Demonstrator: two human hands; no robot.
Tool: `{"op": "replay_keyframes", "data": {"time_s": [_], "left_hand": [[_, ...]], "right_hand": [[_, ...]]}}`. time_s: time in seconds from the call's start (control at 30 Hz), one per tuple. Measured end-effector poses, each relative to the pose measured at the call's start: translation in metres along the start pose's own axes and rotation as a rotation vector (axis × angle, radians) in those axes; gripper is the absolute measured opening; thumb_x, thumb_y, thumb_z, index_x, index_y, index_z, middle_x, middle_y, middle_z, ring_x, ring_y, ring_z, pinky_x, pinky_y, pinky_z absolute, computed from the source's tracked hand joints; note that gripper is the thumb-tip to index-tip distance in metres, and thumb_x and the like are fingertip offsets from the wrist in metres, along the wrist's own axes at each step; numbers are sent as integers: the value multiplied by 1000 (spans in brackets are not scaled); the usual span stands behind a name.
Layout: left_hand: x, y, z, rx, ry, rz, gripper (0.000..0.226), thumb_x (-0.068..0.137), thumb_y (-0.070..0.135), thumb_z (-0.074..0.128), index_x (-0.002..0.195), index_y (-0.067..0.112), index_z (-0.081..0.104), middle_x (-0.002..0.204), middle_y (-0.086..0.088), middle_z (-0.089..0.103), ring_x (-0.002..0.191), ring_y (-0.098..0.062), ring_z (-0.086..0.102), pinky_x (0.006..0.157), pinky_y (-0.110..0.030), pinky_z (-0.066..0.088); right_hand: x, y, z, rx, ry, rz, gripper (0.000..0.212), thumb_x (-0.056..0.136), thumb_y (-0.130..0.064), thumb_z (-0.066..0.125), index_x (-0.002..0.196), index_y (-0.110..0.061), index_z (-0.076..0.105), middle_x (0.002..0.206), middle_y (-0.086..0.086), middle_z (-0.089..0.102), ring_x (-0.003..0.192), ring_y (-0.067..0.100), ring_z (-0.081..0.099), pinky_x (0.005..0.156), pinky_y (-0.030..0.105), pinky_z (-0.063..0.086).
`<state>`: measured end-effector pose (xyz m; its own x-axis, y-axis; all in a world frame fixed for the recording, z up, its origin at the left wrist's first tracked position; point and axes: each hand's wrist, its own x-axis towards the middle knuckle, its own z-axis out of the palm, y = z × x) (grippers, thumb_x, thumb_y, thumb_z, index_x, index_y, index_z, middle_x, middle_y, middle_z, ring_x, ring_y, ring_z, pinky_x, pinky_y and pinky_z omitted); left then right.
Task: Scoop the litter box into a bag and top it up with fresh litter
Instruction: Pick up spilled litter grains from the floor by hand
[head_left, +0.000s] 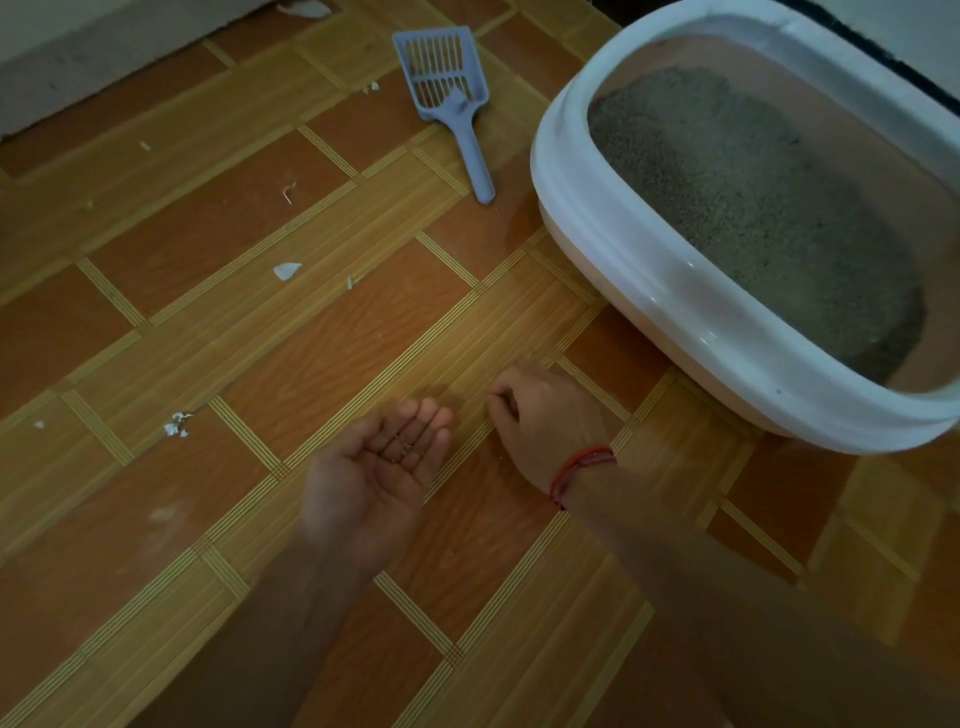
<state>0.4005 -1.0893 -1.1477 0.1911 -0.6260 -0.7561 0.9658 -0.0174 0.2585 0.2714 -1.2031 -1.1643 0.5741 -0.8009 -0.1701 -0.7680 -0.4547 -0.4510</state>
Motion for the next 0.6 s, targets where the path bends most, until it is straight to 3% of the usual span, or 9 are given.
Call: {"op": "replay_keyframes", "data": {"time_s": [0.23,0.4,0.5,0.6], "left_hand": [[0,-3,2,18,-21,2,37,101,17,40,90,-4,68,96,-18,73,100,-32,71,86,-42,58],[5,-9,4,18,-78,-11,34,99,16,39,94,-5,66,90,-16,73,90,-26,73,78,-35,60],[5,-13,5,48,-89,-33,28,90,17,46,92,-2,67,81,-11,71,78,-21,72,67,-30,59],[5,-13,6,71,-101,-49,28,84,19,51,86,0,70,81,-10,70,77,-21,71,67,-30,59]], "right_hand": [[-14,-11,-7,82,48,-29,13,96,-32,49,89,-25,58,79,-11,54,71,14,55,64,38,50],[-37,-38,-13,224,110,-111,10,94,-31,55,93,-24,61,76,-18,45,68,6,47,60,27,43],[-43,-47,-12,232,68,-143,11,95,-32,52,95,-25,60,86,-10,59,75,13,57,62,34,49],[-43,-48,-10,238,77,-171,11,94,-31,53,97,-25,62,90,-8,62,78,13,59,64,34,51]]}}
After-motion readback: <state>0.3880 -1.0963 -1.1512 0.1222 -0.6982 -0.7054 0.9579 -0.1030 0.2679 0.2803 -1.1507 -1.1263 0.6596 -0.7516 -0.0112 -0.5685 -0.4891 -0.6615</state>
